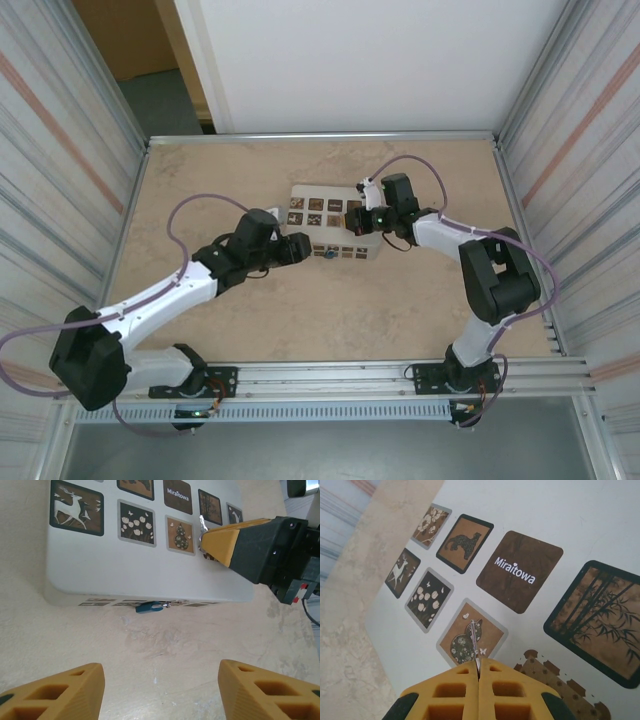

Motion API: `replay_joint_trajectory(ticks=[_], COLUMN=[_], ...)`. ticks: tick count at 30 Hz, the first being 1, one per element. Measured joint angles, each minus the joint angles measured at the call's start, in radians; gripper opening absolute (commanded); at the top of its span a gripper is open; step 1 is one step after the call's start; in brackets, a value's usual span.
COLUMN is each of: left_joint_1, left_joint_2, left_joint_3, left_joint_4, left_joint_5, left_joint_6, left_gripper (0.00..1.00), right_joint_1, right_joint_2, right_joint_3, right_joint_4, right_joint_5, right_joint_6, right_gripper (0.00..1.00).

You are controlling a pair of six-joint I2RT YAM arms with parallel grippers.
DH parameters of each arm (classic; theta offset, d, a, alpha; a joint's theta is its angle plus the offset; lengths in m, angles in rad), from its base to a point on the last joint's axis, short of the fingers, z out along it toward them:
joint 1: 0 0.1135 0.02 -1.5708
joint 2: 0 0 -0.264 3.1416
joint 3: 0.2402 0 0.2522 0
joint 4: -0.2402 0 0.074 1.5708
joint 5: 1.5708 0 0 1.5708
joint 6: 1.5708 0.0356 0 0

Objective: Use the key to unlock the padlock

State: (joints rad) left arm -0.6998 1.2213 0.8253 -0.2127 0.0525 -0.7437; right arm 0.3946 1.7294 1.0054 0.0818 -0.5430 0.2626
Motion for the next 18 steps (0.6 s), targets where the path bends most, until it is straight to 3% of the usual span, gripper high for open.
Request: replay_joint_trajectory(ticks=[18], left_joint_1=[0.0], left_joint_2=[-0.025], left_joint_3=[-0.075], left_joint_4=[0.023], left_joint_5=[-0.002], left_joint_6=[0.091], left_gripper=[0.66], right_joint_1=[0.078], right_joint_2=[-0.034], right_joint_3=[-0.18], right_joint_4=[0.298], right_joint_5=[-0.013], right_joint_6=[0.144], right_gripper=[0.0])
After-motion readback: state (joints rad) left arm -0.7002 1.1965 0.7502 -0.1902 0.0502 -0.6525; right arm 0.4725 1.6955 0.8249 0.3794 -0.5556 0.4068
